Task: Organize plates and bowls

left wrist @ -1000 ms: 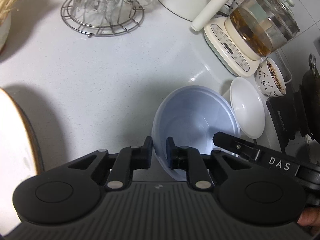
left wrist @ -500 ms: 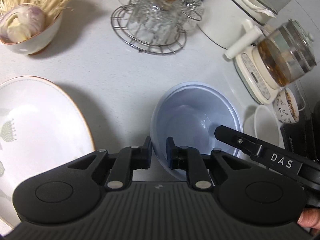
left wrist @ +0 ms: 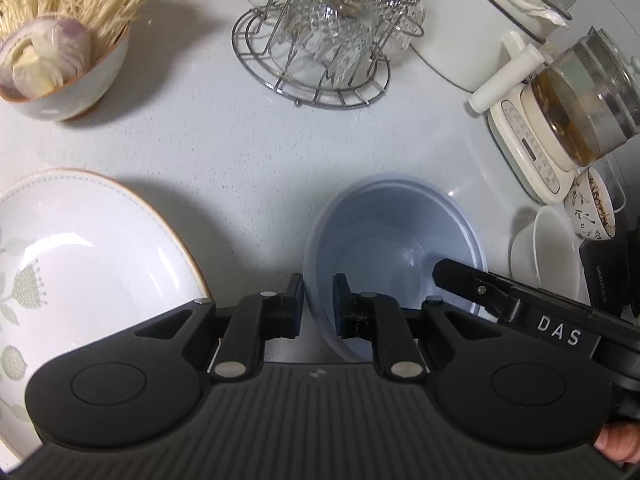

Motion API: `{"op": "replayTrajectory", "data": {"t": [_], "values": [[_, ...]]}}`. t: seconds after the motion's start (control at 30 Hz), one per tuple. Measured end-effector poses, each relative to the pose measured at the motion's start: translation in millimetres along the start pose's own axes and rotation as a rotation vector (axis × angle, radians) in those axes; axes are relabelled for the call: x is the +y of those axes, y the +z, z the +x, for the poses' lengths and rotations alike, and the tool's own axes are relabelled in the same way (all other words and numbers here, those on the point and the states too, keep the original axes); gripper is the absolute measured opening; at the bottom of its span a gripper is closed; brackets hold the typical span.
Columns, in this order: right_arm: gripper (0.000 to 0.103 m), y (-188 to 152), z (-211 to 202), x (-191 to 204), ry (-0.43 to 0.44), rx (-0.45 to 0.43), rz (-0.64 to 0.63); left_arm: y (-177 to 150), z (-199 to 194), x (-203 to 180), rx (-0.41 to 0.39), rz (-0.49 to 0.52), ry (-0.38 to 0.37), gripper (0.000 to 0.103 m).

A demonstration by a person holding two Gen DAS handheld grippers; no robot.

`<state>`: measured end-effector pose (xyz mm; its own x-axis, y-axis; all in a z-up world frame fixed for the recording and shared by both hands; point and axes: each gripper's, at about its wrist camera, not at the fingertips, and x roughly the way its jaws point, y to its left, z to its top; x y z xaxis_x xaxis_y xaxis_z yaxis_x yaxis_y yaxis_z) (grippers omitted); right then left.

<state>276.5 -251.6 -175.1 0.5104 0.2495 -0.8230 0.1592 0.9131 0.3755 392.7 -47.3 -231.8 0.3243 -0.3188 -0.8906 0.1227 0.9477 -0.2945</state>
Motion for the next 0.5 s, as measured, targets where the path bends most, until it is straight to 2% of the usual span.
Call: {"op": "replayTrajectory", "data": {"t": [0.13,0.23,0.4,0.5], "values": [[0.03,3.3,-8.6,3.1,-0.045,-0.031,0.001,3.9,-6.6,1.1,0.001,0.018,0.01,0.028],[0.041,5.0,-21.0,6.0,-0.063,-0.072,-0.012,5.8,-22.0,0.3,-0.024,0.039,0.012,0.032],[0.041,11.4,-49.6,14.1,-0.082,-0.152,-0.014,12.2,-57.8,-9.9,-0.078,0.09,0.017,0.032],[0.041,14.6,-67.3,21.7,-0.083,-0.198,-0.018,15.4,-83.7,-15.6,-0.117,0.115,-0.008,0.032]]}}
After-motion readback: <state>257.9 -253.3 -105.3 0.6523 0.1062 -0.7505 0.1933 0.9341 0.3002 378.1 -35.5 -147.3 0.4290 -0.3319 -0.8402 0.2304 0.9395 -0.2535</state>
